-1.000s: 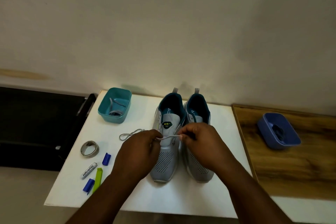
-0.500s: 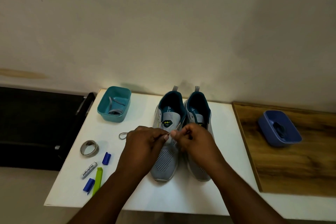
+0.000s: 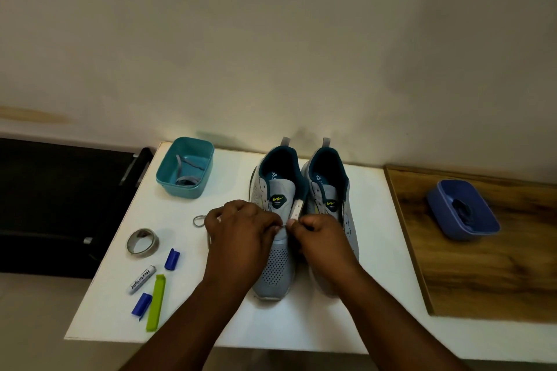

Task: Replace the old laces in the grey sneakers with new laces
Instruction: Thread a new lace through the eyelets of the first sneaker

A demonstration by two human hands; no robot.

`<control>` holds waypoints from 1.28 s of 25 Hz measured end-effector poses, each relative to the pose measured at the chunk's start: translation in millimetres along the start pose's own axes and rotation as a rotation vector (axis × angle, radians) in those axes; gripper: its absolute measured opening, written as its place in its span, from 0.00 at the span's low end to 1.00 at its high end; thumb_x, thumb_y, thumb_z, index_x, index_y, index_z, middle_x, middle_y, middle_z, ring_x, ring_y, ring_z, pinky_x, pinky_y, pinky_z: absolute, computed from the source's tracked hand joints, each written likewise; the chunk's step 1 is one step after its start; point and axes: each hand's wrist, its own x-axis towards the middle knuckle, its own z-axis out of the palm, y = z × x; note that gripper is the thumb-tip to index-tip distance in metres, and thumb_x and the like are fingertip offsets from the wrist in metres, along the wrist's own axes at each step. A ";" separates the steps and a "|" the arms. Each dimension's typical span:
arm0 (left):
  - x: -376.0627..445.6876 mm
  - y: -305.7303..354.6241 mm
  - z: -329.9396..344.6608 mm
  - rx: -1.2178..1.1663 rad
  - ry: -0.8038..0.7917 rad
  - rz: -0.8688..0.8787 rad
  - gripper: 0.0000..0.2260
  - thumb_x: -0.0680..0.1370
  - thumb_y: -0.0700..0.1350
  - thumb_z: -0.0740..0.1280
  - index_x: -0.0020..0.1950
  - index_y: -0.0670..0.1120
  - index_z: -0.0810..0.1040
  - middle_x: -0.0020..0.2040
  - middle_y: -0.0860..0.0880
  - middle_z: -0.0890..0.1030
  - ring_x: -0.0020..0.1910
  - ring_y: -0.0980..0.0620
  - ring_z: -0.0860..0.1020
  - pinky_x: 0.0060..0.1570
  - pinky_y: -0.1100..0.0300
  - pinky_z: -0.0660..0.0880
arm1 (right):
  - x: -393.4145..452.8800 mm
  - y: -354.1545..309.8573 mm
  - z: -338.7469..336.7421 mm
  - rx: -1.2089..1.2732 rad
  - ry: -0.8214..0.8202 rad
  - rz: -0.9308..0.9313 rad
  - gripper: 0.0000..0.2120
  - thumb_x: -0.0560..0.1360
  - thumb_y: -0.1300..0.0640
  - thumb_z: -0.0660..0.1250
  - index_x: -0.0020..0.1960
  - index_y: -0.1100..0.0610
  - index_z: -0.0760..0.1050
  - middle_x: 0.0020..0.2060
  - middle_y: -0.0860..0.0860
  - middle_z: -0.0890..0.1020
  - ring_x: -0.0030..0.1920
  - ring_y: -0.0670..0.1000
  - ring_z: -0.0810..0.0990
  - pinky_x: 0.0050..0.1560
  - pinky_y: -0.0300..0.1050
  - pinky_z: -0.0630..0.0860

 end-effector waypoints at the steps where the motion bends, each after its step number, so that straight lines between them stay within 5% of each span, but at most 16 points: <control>1: -0.1 1.9 0.1 0.013 -0.008 0.020 0.04 0.77 0.53 0.70 0.50 0.60 0.83 0.49 0.56 0.82 0.58 0.48 0.76 0.59 0.44 0.65 | -0.8 0.6 -0.4 0.031 -0.027 0.022 0.19 0.77 0.44 0.67 0.37 0.58 0.79 0.32 0.58 0.79 0.34 0.53 0.77 0.41 0.61 0.79; 6: -0.3 9.1 -5.5 0.115 -0.046 0.025 0.03 0.77 0.52 0.70 0.48 0.60 0.83 0.51 0.57 0.83 0.65 0.50 0.75 0.68 0.41 0.58 | -5.5 -6.0 -3.6 0.096 -0.031 0.058 0.11 0.80 0.57 0.68 0.41 0.56 0.82 0.37 0.56 0.84 0.46 0.62 0.84 0.51 0.61 0.82; 12: -0.6 15.9 -7.7 0.206 -0.143 -0.003 0.06 0.70 0.47 0.74 0.42 0.58 0.84 0.46 0.56 0.83 0.62 0.50 0.77 0.68 0.38 0.59 | -4.7 -2.7 -1.3 -0.011 0.007 -0.015 0.09 0.80 0.55 0.68 0.42 0.54 0.83 0.38 0.51 0.84 0.43 0.55 0.85 0.51 0.61 0.83; 16: 0.9 13.8 -9.4 0.175 -0.146 -0.014 0.06 0.77 0.52 0.68 0.50 0.60 0.84 0.53 0.58 0.82 0.68 0.51 0.72 0.69 0.41 0.55 | -6.3 -1.3 -2.1 0.046 0.011 0.002 0.09 0.80 0.57 0.69 0.43 0.52 0.84 0.39 0.50 0.86 0.45 0.53 0.85 0.54 0.60 0.83; 20: 0.7 11.0 -9.6 0.128 -0.154 -0.037 0.10 0.80 0.54 0.62 0.55 0.60 0.83 0.59 0.59 0.80 0.71 0.52 0.67 0.68 0.45 0.55 | -9.4 -1.3 -11.4 0.058 -0.156 -0.035 0.13 0.79 0.66 0.67 0.52 0.51 0.86 0.47 0.47 0.87 0.51 0.48 0.85 0.60 0.51 0.81; 24: 1.0 14.9 -7.5 0.122 -0.173 -0.064 0.10 0.79 0.56 0.63 0.55 0.61 0.83 0.58 0.59 0.80 0.67 0.51 0.69 0.62 0.48 0.57 | -20.2 2.6 -2.9 -0.341 0.083 -0.154 0.02 0.76 0.51 0.73 0.46 0.48 0.84 0.40 0.43 0.84 0.42 0.41 0.82 0.47 0.44 0.81; 26: 0.7 13.5 -6.3 0.080 -0.170 -0.083 0.08 0.79 0.56 0.65 0.54 0.62 0.83 0.57 0.61 0.81 0.67 0.51 0.69 0.62 0.48 0.58 | -21.7 3.3 3.6 -0.353 0.143 -0.134 0.08 0.77 0.46 0.71 0.42 0.49 0.82 0.36 0.43 0.82 0.38 0.42 0.81 0.42 0.45 0.81; 32: 0.7 12.2 -1.6 0.018 -0.147 -0.107 0.07 0.79 0.56 0.66 0.53 0.62 0.84 0.57 0.61 0.81 0.67 0.51 0.68 0.62 0.48 0.57 | -13.5 2.7 8.5 -0.341 0.180 -0.090 0.09 0.75 0.51 0.68 0.37 0.50 0.80 0.31 0.45 0.81 0.34 0.44 0.79 0.36 0.47 0.78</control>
